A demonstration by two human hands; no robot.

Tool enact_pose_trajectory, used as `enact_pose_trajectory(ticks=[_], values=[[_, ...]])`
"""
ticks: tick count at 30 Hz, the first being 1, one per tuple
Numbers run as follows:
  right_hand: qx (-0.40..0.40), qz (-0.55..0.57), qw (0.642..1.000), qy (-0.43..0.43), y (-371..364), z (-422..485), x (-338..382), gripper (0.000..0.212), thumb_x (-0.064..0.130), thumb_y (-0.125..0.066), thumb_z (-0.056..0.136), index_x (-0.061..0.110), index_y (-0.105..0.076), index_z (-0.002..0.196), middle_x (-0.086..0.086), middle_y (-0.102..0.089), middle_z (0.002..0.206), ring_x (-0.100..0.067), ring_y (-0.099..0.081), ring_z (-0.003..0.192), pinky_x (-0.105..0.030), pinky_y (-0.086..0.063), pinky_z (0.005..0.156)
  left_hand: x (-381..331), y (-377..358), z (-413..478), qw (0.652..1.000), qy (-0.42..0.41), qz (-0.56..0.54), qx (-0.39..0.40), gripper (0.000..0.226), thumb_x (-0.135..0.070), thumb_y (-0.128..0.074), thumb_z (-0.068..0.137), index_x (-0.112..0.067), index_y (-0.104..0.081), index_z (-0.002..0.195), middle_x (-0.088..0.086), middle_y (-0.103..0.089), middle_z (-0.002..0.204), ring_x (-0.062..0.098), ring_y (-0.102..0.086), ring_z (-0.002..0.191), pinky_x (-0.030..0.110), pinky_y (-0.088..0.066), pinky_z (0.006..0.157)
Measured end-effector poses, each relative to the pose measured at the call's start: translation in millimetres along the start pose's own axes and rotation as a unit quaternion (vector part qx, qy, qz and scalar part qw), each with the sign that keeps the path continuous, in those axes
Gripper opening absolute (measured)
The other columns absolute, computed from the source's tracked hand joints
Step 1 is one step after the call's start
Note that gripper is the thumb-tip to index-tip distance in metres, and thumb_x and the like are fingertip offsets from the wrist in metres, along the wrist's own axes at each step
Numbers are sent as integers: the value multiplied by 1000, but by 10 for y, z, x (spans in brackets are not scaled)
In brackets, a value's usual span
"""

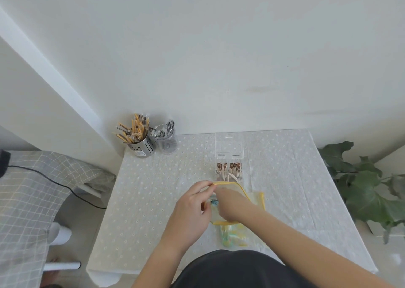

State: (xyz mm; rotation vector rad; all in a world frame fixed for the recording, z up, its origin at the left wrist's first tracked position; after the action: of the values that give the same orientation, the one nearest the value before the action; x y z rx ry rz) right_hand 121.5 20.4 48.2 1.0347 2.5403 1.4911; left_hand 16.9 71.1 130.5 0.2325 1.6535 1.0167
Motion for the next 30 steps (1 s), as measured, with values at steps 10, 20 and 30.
enact_pose_trajectory(ticks=[10,20,30], values=[[8,-215,976,41,-142,76,64,26,6,-48,103,11,-62,125,-2,-62,119,-22,-67,105,-29,-43,71,-53,-84,-97,1000,-17,7,14,54,-2,-54,101,-28,-62,148,-33,-47,146,-5,-57,123,19,-50,103],[-26,-221,974,48,-165,-24,59,31,6,-45,106,8,-54,135,-6,-59,131,-24,-63,117,-28,-48,88,-113,-130,-135,1000,-11,9,25,55,-2,-54,100,-29,-62,148,-35,-47,143,-5,-57,120,11,-46,104],[6,-232,972,31,-37,-110,210,12,4,-53,98,15,-57,97,2,-37,68,-20,-62,84,-27,-43,73,35,-125,-122,999,29,-5,17,59,-1,-55,96,-34,-64,145,-34,-50,138,-5,-59,98,7,-44,92]])
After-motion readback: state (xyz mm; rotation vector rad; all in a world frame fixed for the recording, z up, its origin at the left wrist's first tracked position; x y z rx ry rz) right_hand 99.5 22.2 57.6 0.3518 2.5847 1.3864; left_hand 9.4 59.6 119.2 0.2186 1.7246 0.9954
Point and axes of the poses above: each hand's wrist, its own z-axis towards the middle knuckle, its own y-axis out of the back of the hand, x = y × z, the point moved 8 cm from there along z, towards the middle knuckle
